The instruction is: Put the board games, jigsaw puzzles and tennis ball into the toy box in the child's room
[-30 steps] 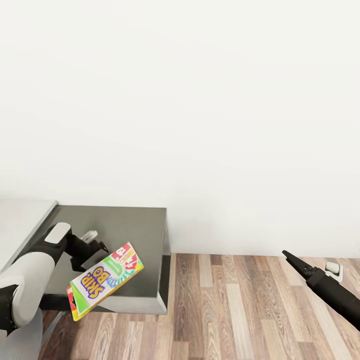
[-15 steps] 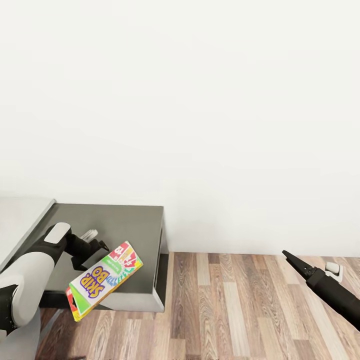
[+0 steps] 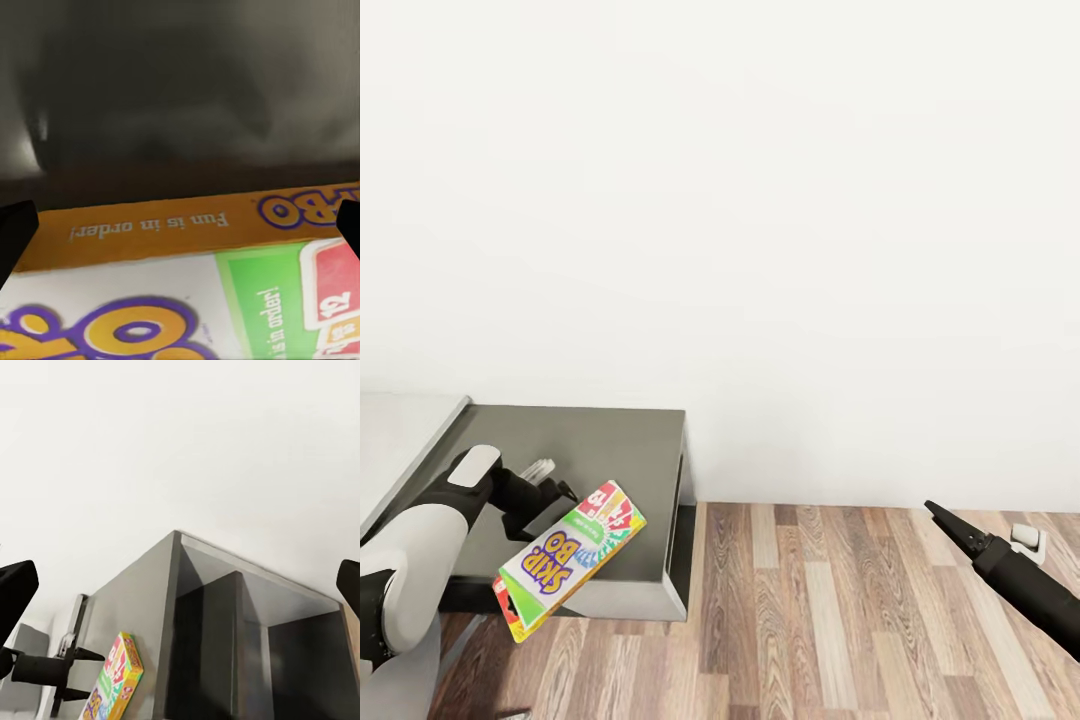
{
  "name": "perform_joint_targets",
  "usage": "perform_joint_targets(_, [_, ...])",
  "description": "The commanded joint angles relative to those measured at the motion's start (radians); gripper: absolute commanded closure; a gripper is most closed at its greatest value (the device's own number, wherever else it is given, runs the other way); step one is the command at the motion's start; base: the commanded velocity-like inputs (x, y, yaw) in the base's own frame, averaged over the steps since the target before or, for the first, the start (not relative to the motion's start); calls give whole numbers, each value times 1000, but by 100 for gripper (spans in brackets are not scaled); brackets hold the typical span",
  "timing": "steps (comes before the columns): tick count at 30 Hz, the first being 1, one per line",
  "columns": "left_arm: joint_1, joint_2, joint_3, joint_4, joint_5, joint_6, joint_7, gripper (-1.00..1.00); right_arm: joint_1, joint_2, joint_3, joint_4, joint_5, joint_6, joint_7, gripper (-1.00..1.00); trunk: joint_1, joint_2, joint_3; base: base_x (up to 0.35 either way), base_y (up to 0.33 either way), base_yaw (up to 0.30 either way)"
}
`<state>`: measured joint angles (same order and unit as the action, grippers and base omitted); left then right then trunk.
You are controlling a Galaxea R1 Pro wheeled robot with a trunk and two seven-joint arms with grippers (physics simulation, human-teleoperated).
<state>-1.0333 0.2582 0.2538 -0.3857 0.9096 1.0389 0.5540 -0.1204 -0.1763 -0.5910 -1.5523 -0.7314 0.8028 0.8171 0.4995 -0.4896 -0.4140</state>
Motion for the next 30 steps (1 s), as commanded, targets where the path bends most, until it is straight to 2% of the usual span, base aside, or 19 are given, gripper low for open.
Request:
perform_joint_targets(1, [-1,0,5,-2,8,2,8,-100,-1,0,-1,-1,-2,5,2,-100,0,-1,-1,-11,-7,0])
perform_joint_targets(4, [0,4,4,-50,7,-1,-49,-100,-1,0,0,-1,-2,5,2,-100,0,-1,-1,-5,-3,0])
perform_joint_targets(6, [4,6,2,-158,4,-4,-160,-100,-1,0,0,-1,-2,4,2,-100,0,-1,-1,-1,0,0])
perform_joint_targets(9, [15,10,1,-293,-1,-10,-252,-100,-1,1,0,-2,-2,4,1,-100,0,-1,-1,0,0,0])
perform_joint_targets(12, [26,15,1,-354,-1,-13,-276,-100,-1,1,0,-1,-2,4,1,-100,0,-1,-1,0,0,0])
perform_joint_targets(15, [35,32,2,-376,2,-11,-286,-100,-1,1,0,-1,-2,4,1,-100,0,-1,-1,0,0,0])
perform_joint_targets(17, [54,45,8,-396,6,-3,-313,-100,-1,1,0,0,-1,4,1,-100,0,-1,-1,0,0,0])
perform_joint_targets(19, [110,59,36,-434,13,4,-404,-100,-1,1,0,0,-1,4,1,-100,0,-1,-1,0,0,0])
perform_joint_targets(21, [188,82,51,-481,20,7,-538,-100,-1,1,0,1,-1,4,1,-100,0,-1,-1,0,0,0])
perform_joint_targets(22, [251,97,55,-516,23,8,-653,-100,-1,2,0,1,-1,3,1,-100,0,-1,-1,0,0,0])
perform_joint_targets(23, [295,104,58,-542,24,8,-738,-100,-1,2,0,1,-1,3,1,-100,0,-1,-1,0,0,0])
perform_joint_targets(24, [364,113,60,-590,23,8,-872,-100,-1,4,0,2,0,2,1,-100,0,-1,-1,0,0,0])
perform_joint_targets(26, [463,119,62,-667,16,6,-1041,-100,0,8,0,3,0,2,1,-100,0,-1,-1,0,0,0])
perform_joint_targets(27, [536,121,64,-723,12,0,-1140,-100,0,10,0,3,0,0,1,-100,0,-1,-1,0,0,-50])
perform_joint_targets(30, [630,128,69,-834,10,-2,-1247,-100,1,13,4,4,1,-32,3,-100,0,-1,2,0,0,-115])
